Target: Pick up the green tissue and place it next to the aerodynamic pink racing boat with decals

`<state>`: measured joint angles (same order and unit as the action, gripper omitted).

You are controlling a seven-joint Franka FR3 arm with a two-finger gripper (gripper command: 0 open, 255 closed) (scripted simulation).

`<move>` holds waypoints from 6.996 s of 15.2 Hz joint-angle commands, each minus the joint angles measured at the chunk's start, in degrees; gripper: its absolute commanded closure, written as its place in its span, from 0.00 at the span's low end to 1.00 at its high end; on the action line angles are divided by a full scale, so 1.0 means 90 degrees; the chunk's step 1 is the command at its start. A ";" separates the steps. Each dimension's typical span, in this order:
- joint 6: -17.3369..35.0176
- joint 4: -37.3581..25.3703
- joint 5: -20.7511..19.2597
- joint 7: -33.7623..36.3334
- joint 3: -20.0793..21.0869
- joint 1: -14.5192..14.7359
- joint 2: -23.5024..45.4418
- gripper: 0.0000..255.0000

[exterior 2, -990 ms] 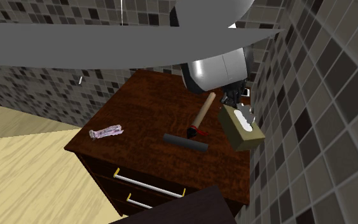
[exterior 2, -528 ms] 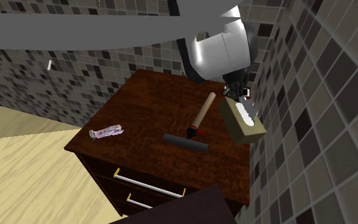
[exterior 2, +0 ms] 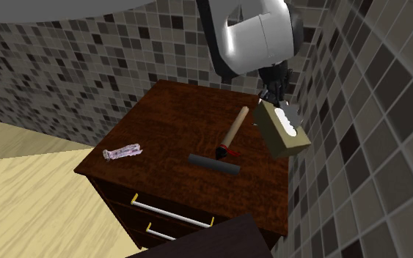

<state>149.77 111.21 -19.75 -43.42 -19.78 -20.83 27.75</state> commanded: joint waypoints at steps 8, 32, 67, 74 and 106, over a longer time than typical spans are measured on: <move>-0.0602 -0.0100 0.0034 -0.0211 0.0004 0.0035 -0.0530 1.00; -0.2285 -0.0941 -0.0154 0.1111 0.0463 0.1255 -0.0830 1.00; -0.2931 -0.3147 -0.0017 0.2887 0.1055 0.2462 0.1459 1.00; -0.2570 -0.3104 -0.0048 0.3035 0.1049 0.2449 0.1801 1.00; -0.2233 -0.3137 -0.0077 0.3331 0.1048 0.2569 0.2253 0.00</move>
<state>130.56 82.60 -20.46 -13.55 -10.42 1.82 49.15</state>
